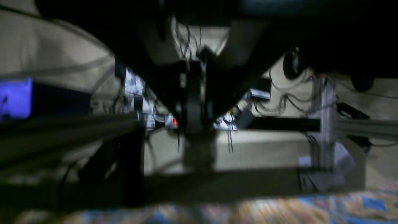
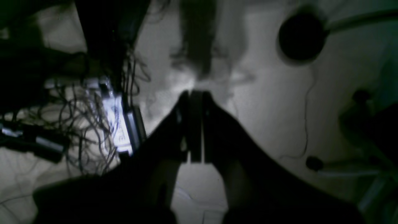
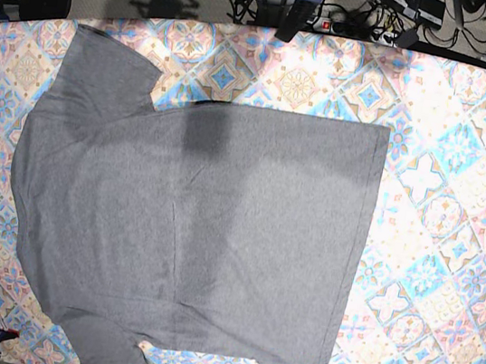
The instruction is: Fold the T-shirt properly
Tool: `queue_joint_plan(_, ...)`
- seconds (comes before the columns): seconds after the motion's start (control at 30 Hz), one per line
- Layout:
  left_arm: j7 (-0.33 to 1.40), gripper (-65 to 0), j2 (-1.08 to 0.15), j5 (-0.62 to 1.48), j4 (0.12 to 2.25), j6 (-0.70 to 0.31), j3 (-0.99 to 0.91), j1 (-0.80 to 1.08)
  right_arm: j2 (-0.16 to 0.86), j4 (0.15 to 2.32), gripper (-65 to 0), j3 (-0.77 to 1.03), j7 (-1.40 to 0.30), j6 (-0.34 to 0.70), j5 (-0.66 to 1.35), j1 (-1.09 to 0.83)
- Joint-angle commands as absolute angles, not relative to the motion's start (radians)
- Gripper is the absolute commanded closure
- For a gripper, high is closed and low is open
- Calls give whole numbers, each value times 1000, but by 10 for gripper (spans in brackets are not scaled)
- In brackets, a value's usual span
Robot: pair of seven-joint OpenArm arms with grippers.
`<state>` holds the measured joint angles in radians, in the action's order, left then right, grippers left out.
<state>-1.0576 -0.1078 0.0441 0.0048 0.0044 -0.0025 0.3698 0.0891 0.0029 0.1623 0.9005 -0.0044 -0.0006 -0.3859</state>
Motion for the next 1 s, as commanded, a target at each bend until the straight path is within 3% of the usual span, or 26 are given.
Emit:
queue_joint_plan(0.0, -1124, 0, -113, 76, 1, 8, -4, 401, 97, 0, 0, 174, 967, -7, 2, -424)
queue_joint_plan(0.1, -1265, 0, -111, 147, 10, 8, -2, 435, 97, 0, 0, 214, 1156, -7, 2, -470)
queue_joint_plan(0.2, -1248, 0, -113, 185, 48, 7, -2, 452, 94, 0, 0, 259, 1311, -7, 2, -509)
queue_joint_plan(0.37, -1250, 0, -113, 191, 177, 7, -2, 526, 94, 24, 0, 300, 1302, -7, 1, -532)
queue_joint_plan(0.57, -1248, 0, -107, 186, 653, 7, -2, 759, 94, 47, 0, 300, 1302, -7, 1, -549)
queue_joint_plan(0.73, -1247, 0, -110, 183, 908, 7, -2, 875, 77, 314, 0, 300, 1302, -7, 1, -679)
queue_joint_plan(0.97, -1247, 0, -113, 186, 1122, 7, -2, 964, 13, 878, 0, 300, 1300, -7, 2, -938)
